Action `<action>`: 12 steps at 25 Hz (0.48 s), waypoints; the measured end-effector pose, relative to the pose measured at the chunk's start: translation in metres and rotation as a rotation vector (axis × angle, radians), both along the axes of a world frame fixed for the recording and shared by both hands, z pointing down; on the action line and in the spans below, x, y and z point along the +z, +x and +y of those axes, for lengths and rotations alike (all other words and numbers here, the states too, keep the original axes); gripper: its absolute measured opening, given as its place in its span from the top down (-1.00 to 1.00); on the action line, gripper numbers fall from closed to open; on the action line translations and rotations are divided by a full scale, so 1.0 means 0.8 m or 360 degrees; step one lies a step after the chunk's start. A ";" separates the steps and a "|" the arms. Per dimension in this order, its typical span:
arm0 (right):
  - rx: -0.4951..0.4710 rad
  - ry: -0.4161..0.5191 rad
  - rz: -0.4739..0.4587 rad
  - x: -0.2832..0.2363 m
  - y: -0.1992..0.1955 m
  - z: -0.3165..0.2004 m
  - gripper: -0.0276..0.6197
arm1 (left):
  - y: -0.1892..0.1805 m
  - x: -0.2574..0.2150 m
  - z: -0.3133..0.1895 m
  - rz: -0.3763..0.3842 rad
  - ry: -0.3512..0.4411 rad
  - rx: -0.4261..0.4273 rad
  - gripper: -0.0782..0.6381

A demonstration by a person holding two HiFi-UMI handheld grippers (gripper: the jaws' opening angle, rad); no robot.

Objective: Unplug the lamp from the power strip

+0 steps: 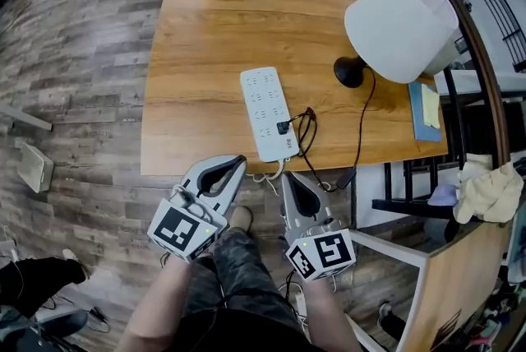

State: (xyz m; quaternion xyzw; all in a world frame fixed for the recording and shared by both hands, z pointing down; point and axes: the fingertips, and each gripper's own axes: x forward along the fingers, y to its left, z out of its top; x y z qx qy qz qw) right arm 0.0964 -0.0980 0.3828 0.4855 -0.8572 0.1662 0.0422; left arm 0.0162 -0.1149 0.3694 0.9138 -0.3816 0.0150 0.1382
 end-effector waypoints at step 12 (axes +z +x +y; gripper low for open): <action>0.0009 -0.0102 0.0112 0.024 0.008 -0.055 0.89 | 0.024 0.018 -0.026 -0.0104 -0.0029 0.0009 0.79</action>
